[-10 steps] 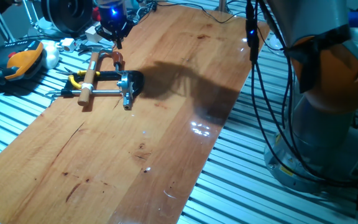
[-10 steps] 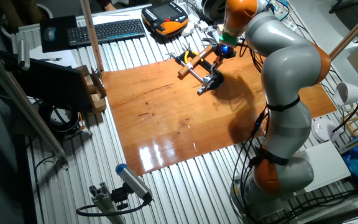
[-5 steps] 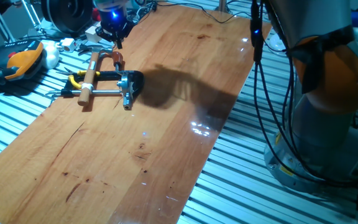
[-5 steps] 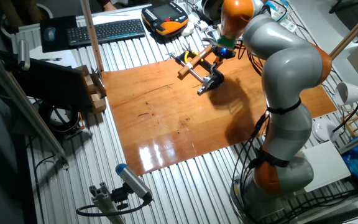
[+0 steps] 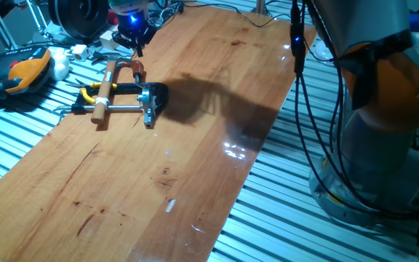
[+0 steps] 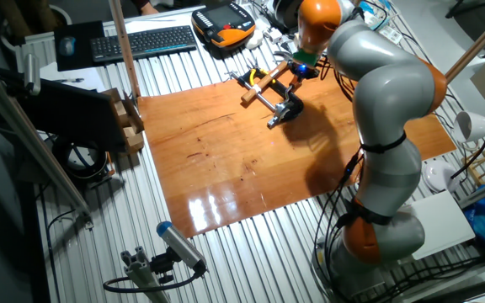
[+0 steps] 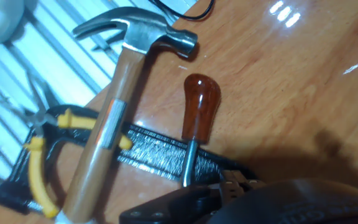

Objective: Pull up the lever

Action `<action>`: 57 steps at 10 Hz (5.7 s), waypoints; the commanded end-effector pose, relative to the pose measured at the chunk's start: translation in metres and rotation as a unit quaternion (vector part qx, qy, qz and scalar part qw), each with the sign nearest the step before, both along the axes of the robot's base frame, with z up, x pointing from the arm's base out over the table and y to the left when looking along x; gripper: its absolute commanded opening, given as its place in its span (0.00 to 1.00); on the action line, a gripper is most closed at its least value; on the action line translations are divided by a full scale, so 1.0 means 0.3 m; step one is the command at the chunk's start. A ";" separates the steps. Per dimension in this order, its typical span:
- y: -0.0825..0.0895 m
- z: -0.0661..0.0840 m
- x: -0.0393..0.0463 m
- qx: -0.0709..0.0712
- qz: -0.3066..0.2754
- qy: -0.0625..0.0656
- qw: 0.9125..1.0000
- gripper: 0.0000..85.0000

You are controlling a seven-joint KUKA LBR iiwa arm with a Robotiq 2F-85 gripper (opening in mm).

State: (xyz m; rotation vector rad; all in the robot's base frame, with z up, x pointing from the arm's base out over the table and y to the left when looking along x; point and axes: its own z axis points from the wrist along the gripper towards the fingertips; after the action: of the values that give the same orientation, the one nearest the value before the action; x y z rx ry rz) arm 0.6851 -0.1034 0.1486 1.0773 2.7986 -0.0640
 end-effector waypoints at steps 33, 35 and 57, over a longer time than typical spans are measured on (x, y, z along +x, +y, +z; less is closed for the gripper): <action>-0.121 -0.156 0.194 0.026 -0.057 -0.008 0.998 0.60; -0.118 -0.177 0.196 0.024 -0.054 -0.006 0.998 0.60; -0.101 -0.299 0.211 0.043 -0.082 -0.026 0.995 0.40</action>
State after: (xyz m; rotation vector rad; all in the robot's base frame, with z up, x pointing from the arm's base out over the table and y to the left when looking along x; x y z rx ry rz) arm 0.7484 -0.1338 0.0593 1.3170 2.6806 0.0664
